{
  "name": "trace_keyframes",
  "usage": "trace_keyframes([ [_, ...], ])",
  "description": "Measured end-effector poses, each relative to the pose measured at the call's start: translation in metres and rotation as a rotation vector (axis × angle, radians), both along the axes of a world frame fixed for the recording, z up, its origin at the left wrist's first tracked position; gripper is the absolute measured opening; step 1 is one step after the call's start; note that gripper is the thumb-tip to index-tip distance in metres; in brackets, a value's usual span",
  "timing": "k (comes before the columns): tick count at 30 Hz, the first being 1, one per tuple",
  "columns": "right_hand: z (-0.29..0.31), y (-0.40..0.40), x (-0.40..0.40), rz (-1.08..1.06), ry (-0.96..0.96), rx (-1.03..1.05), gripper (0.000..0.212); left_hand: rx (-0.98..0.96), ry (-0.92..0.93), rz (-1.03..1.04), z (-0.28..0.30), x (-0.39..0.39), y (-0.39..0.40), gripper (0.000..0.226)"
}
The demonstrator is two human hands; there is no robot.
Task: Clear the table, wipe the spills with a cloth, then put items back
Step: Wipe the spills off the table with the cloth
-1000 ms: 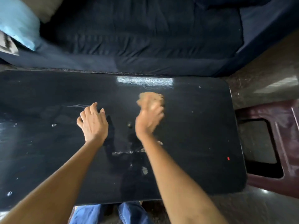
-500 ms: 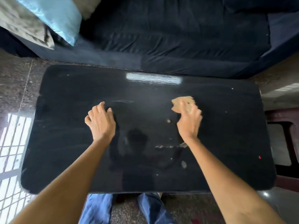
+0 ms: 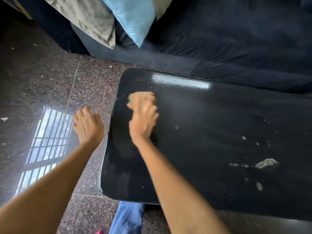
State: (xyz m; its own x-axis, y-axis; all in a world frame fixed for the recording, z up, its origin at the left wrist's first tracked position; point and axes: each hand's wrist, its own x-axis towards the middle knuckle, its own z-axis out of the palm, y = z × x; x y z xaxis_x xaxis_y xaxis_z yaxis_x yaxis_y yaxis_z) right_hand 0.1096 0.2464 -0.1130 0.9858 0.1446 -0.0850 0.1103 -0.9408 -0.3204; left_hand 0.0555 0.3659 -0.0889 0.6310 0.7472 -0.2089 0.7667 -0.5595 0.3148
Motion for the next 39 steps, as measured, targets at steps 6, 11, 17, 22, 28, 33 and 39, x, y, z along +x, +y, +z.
trace_keyframes([
  [6, -0.004, -0.012, 0.025, 0.71, -0.093, 0.018, 0.072, -0.046, -0.01, -0.004, -0.007, 0.008, 0.032, 0.039],
  [11, -0.008, -0.125, 0.078, 0.38, -0.097, -0.097, 0.062, -0.252, -0.121, -0.034, -0.022, 0.024, 0.03, 0.031],
  [17, -0.003, -0.036, 0.072, -0.569, 0.059, -0.116, 0.074, -0.418, -0.144, -0.018, -0.024, 0.038, 0.03, 0.037],
  [22, -0.007, 0.062, 0.034, 0.25, -0.133, -0.101, 0.059, -0.462, -0.162, 0.037, -0.024, 0.047, 0.043, 0.038],
  [28, -0.004, 0.07, 0.101, 0.282, -0.121, -0.179, 0.059, -0.402, -0.128, -0.008, -0.025, 0.056, 0.035, 0.038],
  [33, -0.003, 0.039, 0.136, 0.108, -0.09, -0.231, 0.064, -0.265, -0.311, 0.01, -0.017, 0.069, 0.003, 0.04],
  [39, -0.01, -0.04, 0.154, 0.123, -0.072, -0.213, 0.067, -0.078, -0.177, -0.062, -0.006, 0.084, -0.037, 0.043],
])
